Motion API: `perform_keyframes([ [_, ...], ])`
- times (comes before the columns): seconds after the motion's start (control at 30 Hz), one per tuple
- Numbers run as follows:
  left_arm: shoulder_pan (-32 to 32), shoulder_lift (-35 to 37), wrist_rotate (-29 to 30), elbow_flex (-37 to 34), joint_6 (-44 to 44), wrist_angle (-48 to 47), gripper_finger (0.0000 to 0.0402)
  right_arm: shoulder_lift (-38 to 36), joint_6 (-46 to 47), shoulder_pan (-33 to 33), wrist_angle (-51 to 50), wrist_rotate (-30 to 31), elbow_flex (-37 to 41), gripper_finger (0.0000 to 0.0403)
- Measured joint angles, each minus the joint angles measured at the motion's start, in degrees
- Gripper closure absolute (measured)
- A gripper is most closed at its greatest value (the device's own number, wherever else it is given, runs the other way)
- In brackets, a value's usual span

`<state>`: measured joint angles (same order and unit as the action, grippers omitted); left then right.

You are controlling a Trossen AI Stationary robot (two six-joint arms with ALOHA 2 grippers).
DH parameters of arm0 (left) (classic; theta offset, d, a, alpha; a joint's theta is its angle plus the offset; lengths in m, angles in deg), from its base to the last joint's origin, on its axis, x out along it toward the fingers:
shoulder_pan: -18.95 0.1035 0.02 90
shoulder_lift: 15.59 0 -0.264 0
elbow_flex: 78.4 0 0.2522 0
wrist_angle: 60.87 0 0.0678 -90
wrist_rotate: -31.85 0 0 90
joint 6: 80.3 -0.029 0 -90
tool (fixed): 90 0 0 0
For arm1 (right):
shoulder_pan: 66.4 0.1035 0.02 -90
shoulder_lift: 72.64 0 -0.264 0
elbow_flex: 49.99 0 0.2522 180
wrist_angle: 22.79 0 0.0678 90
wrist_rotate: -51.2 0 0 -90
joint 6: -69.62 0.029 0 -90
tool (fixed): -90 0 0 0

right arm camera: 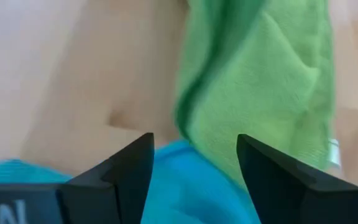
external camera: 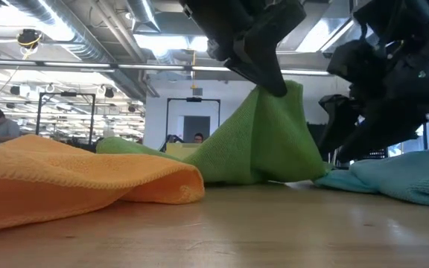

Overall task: Fold microfiber towels
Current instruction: Fold the green microfiber cloth

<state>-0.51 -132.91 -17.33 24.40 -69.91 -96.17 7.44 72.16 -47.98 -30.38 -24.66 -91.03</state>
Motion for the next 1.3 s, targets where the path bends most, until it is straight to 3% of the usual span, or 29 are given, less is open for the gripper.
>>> perform_keyframes([
  [0.13, 0.0, 0.0, 0.0, 0.0, 0.0, 0.4, 0.0401, 1.8, -0.6, 1.6, 2.8, 1.8, 0.0, 0.0171],
  [0.3, 0.0, 0.0, 0.0, 0.0, 0.0, 0.5, 0.0401, 6.2, -5.2, 3.2, 6.4, 8.5, 0.0, 0.0170],
  [0.73, -0.1, 0.0, -1.4, 0.0, -0.4, 0.8, 0.0401, 13.4, -5.9, 3.3, 11.5, 14.5, -0.1, 0.0175],
  [0.87, -0.4, 0.0, -1.5, 0.0, -0.4, 0.8, 0.0401, 13.5, -6.3, 3.2, 12.6, 15.6, 0.1, 0.0206],
  [1.3, -0.4, 0.1, -2.9, 0.0, -0.4, 0.7, 0.0401, 10.9, -5.8, 3.1, 12.9, 14.9, 0.1, 0.0367],
])
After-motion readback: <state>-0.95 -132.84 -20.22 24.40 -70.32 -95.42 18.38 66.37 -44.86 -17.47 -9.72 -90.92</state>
